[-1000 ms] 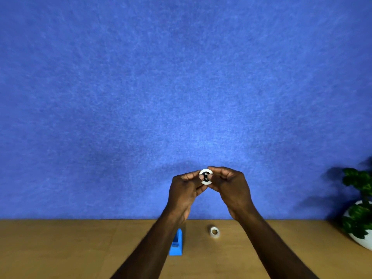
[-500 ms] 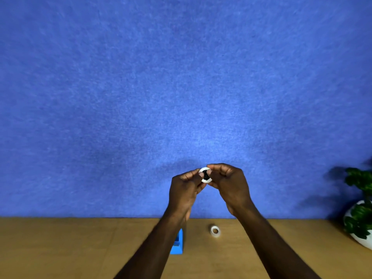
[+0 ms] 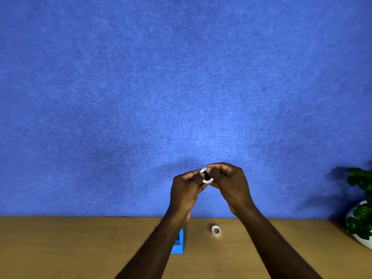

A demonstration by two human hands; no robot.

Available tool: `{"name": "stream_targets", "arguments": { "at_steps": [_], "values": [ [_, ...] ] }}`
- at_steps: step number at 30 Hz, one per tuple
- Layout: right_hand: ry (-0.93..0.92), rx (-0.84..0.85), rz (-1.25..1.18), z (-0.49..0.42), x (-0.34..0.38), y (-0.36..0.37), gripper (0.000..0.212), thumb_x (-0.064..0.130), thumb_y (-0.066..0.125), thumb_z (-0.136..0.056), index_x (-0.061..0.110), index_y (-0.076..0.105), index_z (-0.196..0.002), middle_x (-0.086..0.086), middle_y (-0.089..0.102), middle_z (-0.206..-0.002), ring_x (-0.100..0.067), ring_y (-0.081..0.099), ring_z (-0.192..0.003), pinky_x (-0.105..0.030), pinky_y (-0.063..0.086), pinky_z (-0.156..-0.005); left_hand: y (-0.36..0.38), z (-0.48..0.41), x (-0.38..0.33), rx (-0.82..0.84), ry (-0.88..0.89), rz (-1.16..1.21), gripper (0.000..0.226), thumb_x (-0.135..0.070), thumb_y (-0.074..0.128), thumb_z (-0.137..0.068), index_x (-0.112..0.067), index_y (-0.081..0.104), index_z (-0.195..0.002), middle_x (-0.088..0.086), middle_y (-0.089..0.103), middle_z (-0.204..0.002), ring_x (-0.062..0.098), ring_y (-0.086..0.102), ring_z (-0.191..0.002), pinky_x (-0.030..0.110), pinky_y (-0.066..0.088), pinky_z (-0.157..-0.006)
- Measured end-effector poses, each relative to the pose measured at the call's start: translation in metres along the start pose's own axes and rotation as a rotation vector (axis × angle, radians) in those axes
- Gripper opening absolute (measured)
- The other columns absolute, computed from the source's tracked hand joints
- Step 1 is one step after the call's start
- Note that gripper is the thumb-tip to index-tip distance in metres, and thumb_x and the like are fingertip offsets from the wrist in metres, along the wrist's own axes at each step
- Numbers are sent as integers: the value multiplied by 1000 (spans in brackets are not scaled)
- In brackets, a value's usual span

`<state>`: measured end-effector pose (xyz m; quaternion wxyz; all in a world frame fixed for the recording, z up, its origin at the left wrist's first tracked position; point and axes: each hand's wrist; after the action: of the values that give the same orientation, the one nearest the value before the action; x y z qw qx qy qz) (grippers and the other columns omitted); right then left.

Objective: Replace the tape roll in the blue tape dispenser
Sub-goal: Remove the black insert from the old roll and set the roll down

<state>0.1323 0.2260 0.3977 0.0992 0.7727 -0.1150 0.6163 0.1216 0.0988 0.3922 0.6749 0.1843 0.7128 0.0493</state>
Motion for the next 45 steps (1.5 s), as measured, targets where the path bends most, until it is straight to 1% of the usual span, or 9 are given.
{"name": "stream_targets", "arguments": {
  "at_steps": [15,19,22,29,33,36,40,43,45],
  "values": [
    [107,62,-140,-1,-6,-4,7,4,66,-89,4,71,-92,-14,75,-88,-24,72,-84,-38,59,-81,-3,-8,19,-72,49,-177,20,-11,65,-91,-21,82,-87,6,81,-89,24,77,-93,41,60,-90],
    [154,75,-245,2,-10,-3,7,8,67,-88,6,72,-92,-15,77,-92,-28,74,-89,-36,60,-82,-2,-11,24,-188,61,-180,13,-10,71,-90,-17,76,-100,5,77,-101,17,76,-92,35,62,-82],
    [229,97,-363,-1,-12,-7,21,16,61,-94,-3,71,-97,-19,75,-99,-31,73,-93,-35,60,-82,-5,-12,24,-184,63,-159,12,-6,71,-89,-12,78,-96,5,79,-94,19,76,-92,32,62,-78],
    [214,212,-468,-3,-20,-15,22,-1,54,-94,-9,66,-111,-24,70,-113,-32,67,-110,-35,55,-93,-3,-10,21,-171,46,-151,15,-6,71,-89,-11,78,-101,3,80,-97,17,76,-94,37,62,-86],
    [222,161,-523,-6,-26,-16,22,-5,50,-94,-7,68,-107,-22,72,-109,-31,68,-107,-32,55,-91,1,-5,25,-79,104,-367,31,-22,74,-89,-22,72,-120,2,75,-101,0,69,-78,15,53,-74],
    [220,139,-492,-6,-29,-16,28,-12,47,-91,-7,68,-108,-22,72,-109,-29,67,-105,-28,55,-87,5,1,29,-49,191,-456,42,-22,80,-84,-20,68,-124,-9,71,-115,-5,67,-101,7,50,-82],
    [167,209,-417,-4,-29,-18,28,-11,52,-90,-5,67,-113,-22,70,-115,-28,67,-111,-29,55,-91,3,1,27,-82,304,-488,24,-15,78,-84,-33,75,-100,-9,77,-94,4,72,-91,18,54,-80],
    [131,221,-391,-5,-28,-22,25,-10,55,-90,-5,68,-111,-22,71,-113,-28,68,-108,-30,56,-89,0,1,23,-16,296,-464,40,-15,77,-85,-55,72,-85,-21,77,-88,0,72,-88,13,54,-77],
    [121,222,-390,-5,-30,-24,22,-9,57,-89,-4,69,-107,-22,72,-109,-29,69,-104,-31,57,-90,-1,-2,25,3,255,-437,43,-15,78,-84,-58,72,-85,-24,77,-90,-3,72,-89,12,54,-78]
  ]
}}
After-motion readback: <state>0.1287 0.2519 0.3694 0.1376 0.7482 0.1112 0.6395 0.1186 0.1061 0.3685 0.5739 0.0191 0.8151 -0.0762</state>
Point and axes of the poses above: each hand's wrist, its own z-axis away from the middle knuckle, its own y-axis out of the palm, x = y × z
